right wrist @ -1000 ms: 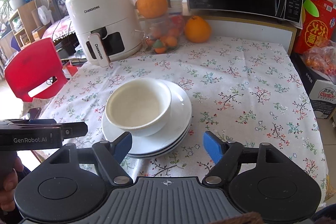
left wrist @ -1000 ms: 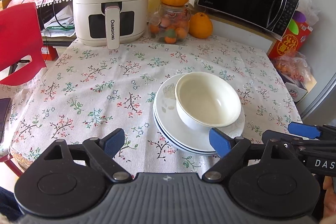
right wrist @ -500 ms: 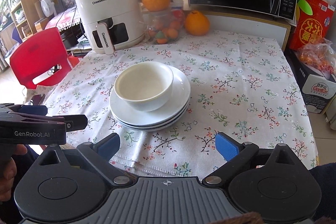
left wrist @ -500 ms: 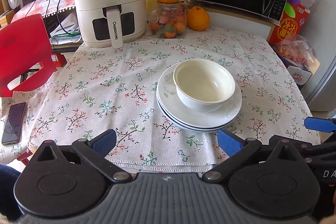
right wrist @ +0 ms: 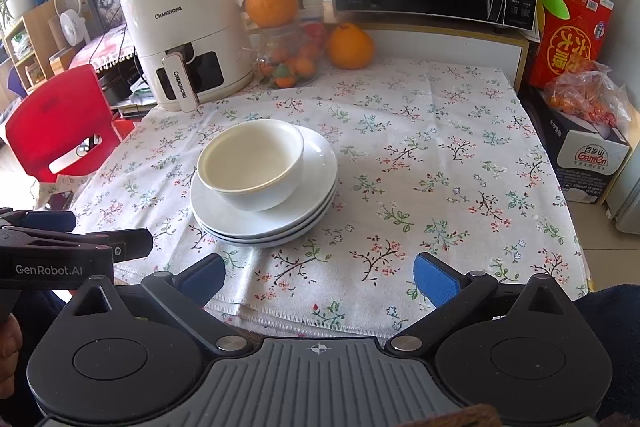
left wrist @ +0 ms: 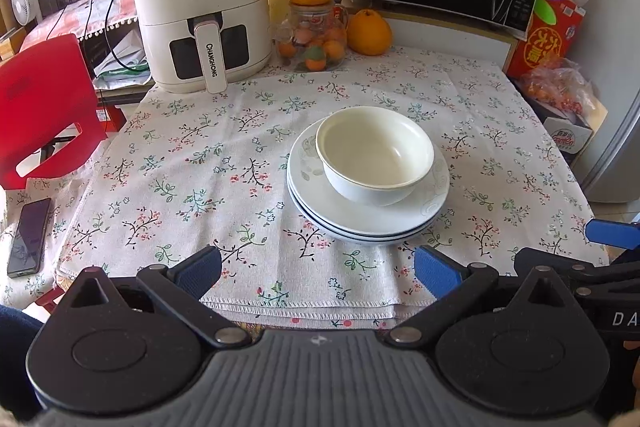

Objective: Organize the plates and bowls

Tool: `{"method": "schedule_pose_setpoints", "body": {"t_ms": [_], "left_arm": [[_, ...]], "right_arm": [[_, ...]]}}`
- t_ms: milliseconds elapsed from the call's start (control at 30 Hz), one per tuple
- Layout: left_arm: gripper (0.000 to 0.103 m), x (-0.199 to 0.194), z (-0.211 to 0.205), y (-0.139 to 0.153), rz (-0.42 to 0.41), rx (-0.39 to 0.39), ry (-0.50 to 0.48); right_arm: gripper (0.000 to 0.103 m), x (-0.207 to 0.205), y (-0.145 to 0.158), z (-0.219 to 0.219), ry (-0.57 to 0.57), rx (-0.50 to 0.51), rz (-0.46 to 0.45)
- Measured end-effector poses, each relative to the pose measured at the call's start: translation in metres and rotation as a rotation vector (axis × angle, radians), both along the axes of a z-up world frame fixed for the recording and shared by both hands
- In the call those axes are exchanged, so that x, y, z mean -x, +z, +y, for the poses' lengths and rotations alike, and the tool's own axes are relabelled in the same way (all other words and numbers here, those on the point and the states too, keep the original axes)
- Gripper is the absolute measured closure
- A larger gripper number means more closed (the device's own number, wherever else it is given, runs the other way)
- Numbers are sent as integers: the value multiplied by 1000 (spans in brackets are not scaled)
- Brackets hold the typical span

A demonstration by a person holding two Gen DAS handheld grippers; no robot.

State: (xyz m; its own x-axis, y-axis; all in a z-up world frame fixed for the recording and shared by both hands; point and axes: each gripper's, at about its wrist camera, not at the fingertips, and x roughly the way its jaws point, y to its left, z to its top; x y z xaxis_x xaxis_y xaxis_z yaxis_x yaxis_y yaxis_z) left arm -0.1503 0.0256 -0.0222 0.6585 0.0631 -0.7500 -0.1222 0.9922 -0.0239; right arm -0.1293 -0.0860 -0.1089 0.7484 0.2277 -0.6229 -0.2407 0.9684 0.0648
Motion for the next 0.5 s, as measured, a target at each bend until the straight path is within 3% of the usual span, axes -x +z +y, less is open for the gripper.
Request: {"method": "schedule_pose_setpoints", "body": {"t_ms": [500], "left_arm": [[0, -6, -11, -6, 22, -13, -28]], "right_arm": [[2, -4, -5, -3, -6, -4, 12]]}}
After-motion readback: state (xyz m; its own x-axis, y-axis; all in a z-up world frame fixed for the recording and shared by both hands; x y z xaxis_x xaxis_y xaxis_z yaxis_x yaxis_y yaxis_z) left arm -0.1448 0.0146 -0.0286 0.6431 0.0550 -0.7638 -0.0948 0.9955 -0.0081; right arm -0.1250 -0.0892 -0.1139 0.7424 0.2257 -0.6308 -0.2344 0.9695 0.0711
